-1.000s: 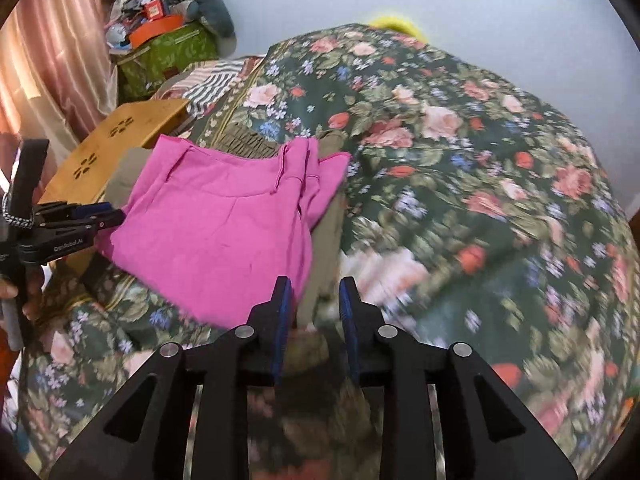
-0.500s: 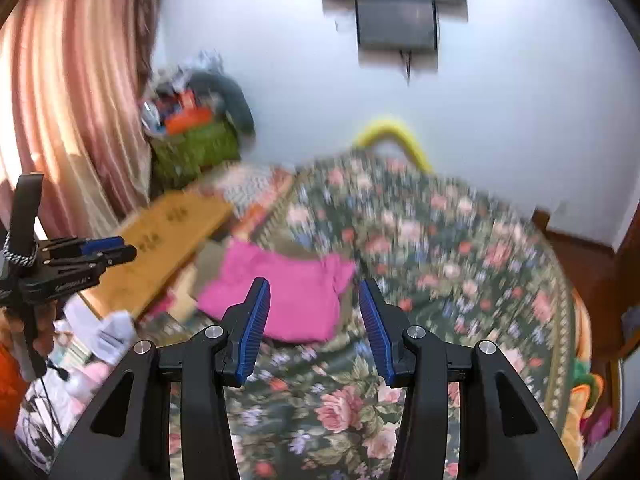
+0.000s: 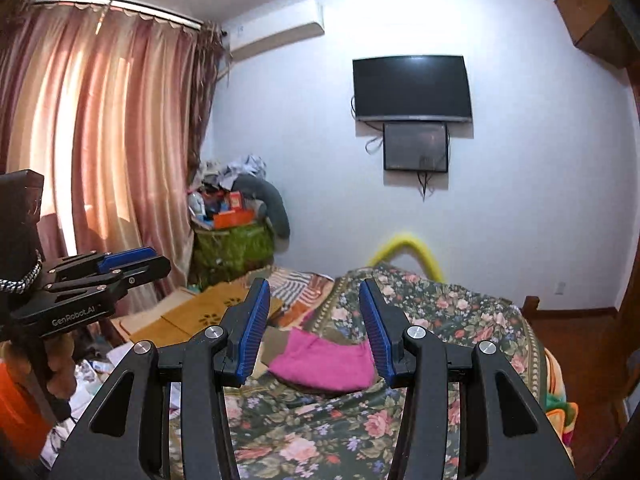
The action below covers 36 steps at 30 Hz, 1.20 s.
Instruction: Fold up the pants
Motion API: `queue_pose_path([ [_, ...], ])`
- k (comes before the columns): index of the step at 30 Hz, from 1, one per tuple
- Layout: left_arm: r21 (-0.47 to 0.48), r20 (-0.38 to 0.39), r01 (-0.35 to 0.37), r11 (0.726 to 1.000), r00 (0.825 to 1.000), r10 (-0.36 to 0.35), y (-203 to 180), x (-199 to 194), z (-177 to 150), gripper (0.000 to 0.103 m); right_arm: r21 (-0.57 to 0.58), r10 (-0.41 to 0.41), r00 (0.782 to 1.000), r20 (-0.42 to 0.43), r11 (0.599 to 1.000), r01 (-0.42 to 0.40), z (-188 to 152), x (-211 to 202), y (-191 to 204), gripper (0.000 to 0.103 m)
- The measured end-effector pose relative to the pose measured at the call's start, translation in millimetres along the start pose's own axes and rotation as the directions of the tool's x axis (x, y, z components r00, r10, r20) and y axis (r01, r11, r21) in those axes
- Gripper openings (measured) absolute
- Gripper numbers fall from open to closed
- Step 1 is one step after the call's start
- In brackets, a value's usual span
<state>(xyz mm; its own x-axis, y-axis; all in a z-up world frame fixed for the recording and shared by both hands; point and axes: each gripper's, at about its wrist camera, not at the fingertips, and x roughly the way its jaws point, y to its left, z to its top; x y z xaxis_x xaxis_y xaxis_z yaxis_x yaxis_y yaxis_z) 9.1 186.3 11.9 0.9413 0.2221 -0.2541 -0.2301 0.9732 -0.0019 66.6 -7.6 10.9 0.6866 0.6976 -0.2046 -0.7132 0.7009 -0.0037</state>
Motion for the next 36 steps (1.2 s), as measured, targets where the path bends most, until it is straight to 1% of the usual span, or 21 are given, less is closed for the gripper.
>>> queue_pose_path([
  [1, 0.001, 0.014, 0.0, 1.0, 1.0, 0.0, -2, -9, -2, 0.035, 0.002, 0.001, 1.0, 0.005, 1.0, -0.001, -2, -2, 0, 0.043],
  [2, 0.005, 0.028, 0.005, 1.0, 1.0, -0.005, -4, -16, -5, 0.043, 0.007, -0.002, 1.0, 0.014, 1.0, 0.002, -3, -7, 3, 0.044],
  [3, 0.011, 0.039, 0.01, 1.0, 0.999, -0.011, -6, -22, -7, 0.058, 0.013, -0.01, 1.0, 0.024, 1.0, 0.01, -5, -11, 5, 0.052],
  [4, 0.013, 0.046, 0.015, 1.0, 0.999, -0.015, -7, -25, -9, 0.066, 0.018, -0.02, 0.999, 0.034, 1.0, 0.019, -7, -13, 6, 0.064],
  [5, 0.015, 0.055, 0.014, 1.0, 0.998, -0.015, -7, -28, -11, 0.075, 0.019, -0.03, 0.998, 0.047, 0.999, 0.029, -8, -16, 8, 0.069],
  [6, 0.017, 0.06, 0.01, 1.0, 0.998, -0.011, -8, -30, -13, 0.077, 0.015, -0.046, 0.997, 0.065, 0.999, 0.045, -11, -19, 12, 0.073],
  [8, 0.019, 0.053, 0.008, 1.0, 0.999, -0.009, -9, -34, -16, 0.081, 0.007, -0.056, 0.996, 0.072, 0.998, 0.055, -12, -24, 17, 0.077],
  [10, 0.008, 0.049, -0.008, 1.0, 0.999, 0.007, -7, -34, -19, 0.089, 0.009, -0.057, 0.996, 0.072, 0.998, 0.057, -12, -23, 19, 0.096],
  [12, -0.01, 0.062, -0.024, 1.0, 0.998, 0.025, -4, -36, -22, 0.097, 0.02, -0.062, 0.994, 0.085, 0.998, 0.06, -12, -22, 20, 0.103],
  [15, -0.027, 0.077, -0.042, 0.999, 0.996, 0.044, -2, -41, -26, 0.101, 0.025, -0.059, 0.994, 0.094, 0.998, 0.057, -14, -28, 24, 0.103],
  [20, -0.043, 0.079, -0.033, 0.999, 0.996, 0.037, 1, -47, -28, 0.103, 0.011, -0.068, 0.995, 0.075, 0.998, 0.068, -18, -29, 28, 0.103],
  [25, -0.058, 0.071, -0.036, 0.998, 0.997, 0.04, 1, -50, -28, 0.103, 0.015, -0.063, 0.996, 0.067, 0.998, 0.063, -23, -31, 27, 0.103],
  [29, -0.052, 0.072, -0.049, 0.997, 0.996, 0.053, 2, -48, -31, 0.103, 0.017, -0.058, 0.996, 0.063, 0.998, 0.057, -23, -32, 27, 0.103],
  [36, -0.051, 0.064, -0.05, 0.997, 0.997, 0.053, 0, -46, -34, 0.103, 0.021, -0.063, 0.996, 0.06, 0.998, 0.062, -23, -35, 27, 0.103],
])
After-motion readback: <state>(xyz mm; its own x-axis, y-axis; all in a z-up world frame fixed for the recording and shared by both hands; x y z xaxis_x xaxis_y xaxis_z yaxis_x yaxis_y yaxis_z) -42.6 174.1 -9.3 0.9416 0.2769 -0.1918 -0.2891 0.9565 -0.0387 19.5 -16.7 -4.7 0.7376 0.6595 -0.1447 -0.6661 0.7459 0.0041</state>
